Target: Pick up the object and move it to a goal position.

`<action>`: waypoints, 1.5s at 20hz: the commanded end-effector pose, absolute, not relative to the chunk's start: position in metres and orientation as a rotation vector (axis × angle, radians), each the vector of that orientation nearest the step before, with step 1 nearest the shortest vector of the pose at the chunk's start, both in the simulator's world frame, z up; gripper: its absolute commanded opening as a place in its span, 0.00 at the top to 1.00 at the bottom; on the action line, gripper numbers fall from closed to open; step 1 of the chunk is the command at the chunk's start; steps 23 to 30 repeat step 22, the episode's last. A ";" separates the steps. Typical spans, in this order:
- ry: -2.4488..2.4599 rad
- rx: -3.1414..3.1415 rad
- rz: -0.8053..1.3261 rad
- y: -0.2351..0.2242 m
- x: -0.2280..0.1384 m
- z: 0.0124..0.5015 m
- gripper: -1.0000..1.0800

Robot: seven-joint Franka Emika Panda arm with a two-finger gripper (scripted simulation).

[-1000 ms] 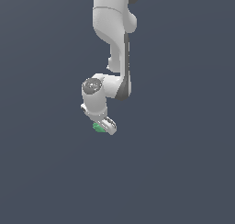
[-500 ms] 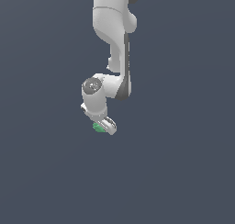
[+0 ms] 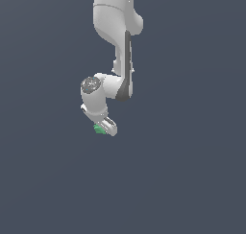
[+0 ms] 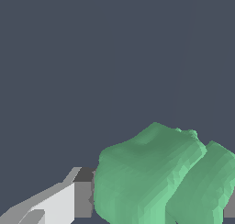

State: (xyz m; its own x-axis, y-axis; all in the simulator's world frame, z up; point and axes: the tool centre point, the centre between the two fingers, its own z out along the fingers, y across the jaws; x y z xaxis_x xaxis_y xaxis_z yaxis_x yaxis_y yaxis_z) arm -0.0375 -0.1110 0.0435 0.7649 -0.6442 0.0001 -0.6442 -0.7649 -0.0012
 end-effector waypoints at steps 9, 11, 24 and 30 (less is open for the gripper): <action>1.079 -2.950 0.000 -0.178 -0.106 0.047 1.00; 1.079 -2.950 0.000 -0.190 -0.118 0.048 1.00; 1.079 -2.950 0.000 -0.222 -0.147 0.050 1.00; 1.079 -2.950 0.000 -0.222 -0.147 0.050 1.00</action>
